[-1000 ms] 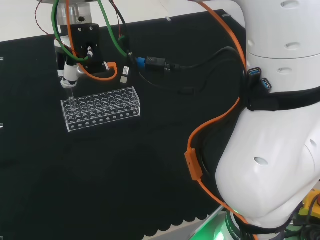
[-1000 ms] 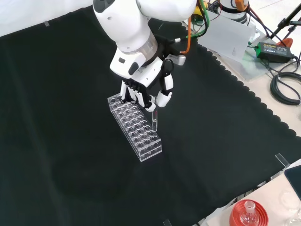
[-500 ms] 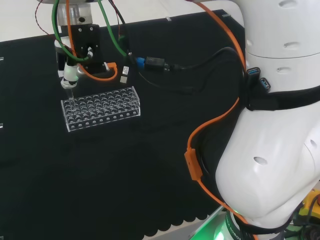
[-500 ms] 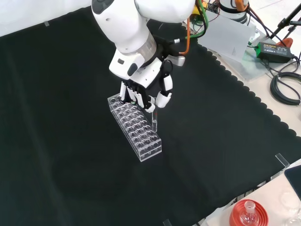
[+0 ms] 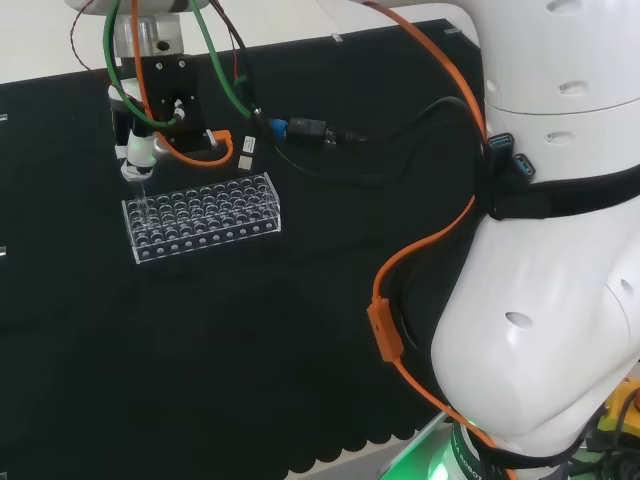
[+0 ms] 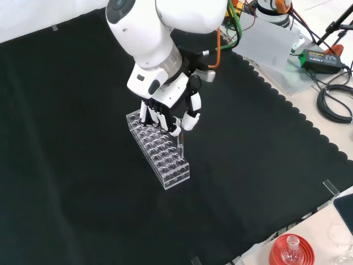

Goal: Put the test tube back in the rack.

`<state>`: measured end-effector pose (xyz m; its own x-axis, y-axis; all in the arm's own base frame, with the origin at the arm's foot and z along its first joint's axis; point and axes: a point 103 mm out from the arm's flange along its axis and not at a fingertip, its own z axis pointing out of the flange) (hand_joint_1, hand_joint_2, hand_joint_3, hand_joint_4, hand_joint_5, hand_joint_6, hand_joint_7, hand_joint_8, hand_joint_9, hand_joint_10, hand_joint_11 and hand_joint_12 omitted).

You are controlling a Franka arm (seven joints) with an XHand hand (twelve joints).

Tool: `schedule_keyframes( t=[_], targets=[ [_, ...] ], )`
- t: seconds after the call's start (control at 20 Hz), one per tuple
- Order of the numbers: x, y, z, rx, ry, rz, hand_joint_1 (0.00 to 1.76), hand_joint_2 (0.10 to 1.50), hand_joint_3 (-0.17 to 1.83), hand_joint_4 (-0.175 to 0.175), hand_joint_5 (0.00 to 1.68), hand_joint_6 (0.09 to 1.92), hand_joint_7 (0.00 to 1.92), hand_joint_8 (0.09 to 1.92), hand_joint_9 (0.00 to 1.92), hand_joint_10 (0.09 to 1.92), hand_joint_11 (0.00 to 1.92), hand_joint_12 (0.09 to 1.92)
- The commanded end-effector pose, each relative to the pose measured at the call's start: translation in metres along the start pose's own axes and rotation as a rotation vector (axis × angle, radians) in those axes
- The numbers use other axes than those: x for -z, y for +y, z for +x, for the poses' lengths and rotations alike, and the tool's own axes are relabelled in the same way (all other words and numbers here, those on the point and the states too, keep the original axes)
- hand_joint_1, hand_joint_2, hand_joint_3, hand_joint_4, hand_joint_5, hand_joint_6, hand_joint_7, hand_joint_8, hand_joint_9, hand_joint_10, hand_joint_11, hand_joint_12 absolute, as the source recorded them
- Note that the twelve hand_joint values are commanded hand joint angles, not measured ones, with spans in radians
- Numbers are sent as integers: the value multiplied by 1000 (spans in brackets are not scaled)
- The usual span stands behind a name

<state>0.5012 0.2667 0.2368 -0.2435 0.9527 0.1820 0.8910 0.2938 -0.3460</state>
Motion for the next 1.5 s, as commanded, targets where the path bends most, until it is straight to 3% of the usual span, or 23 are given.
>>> schedule_keyframes(
  t=[0.05,0.75,1.5],
  targets=[
    [0,2,-1,3,6,0,1329,499,859,-133,1294,623,1556,349,1228,518,674,1303],
    [9,-6,-17,-5,0,-15,1329,498,862,-133,1294,624,1556,351,1228,518,675,1302],
    [3,-2,-2,10,0,-3,1329,497,864,-133,1294,626,1555,352,1228,518,676,1301]
  ],
)
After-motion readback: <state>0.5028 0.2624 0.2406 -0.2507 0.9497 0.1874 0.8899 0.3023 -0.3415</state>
